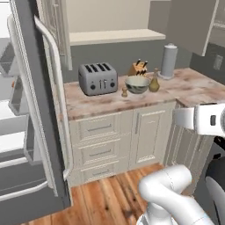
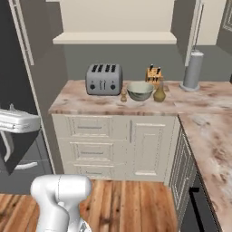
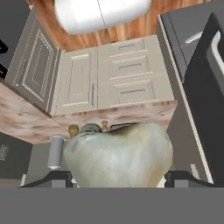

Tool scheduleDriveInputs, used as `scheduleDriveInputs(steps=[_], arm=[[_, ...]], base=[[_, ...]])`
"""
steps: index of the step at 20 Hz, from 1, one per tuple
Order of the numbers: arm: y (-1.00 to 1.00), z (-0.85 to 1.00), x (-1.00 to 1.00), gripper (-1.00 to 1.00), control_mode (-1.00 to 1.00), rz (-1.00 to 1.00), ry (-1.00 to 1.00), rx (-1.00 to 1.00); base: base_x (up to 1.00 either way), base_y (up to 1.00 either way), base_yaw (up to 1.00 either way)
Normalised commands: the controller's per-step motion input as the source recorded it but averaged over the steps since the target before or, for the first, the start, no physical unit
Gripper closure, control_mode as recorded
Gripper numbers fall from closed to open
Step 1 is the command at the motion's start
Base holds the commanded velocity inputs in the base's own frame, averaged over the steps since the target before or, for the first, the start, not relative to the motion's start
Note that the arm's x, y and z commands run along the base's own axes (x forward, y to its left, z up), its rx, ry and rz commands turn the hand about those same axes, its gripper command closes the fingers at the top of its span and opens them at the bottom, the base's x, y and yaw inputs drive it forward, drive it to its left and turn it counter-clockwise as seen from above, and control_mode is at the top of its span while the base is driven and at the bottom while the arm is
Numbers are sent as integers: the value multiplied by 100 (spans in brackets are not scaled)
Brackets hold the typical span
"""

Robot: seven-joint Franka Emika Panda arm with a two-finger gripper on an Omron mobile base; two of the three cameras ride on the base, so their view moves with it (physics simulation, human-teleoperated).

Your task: Retrieve the bottle and the shaker from the cabinet and place them next to the mixing bowl on the counter. Then add garlic from the fridge to the mixing bowl.

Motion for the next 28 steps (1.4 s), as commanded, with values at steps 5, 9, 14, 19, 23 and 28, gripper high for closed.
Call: scheduleDriveInputs(steps=[5, 9, 14, 19, 23, 28], arm=[[0, 0, 0, 100, 100, 0, 0, 0], [0, 0, 0, 100, 100, 0, 0, 0], [0, 0, 0, 100, 100, 0, 0, 0], [0, 0, 0, 100, 100, 0, 0, 0], [0, 0, 0, 100, 100, 0, 0, 0], [0, 0, 0, 100, 100, 0, 0, 0]], base=[[61, -40, -5], [92, 0, -8], [99, -7, -7], [92, -31, -3], [50, -55, 0], [28, -40, 0]])
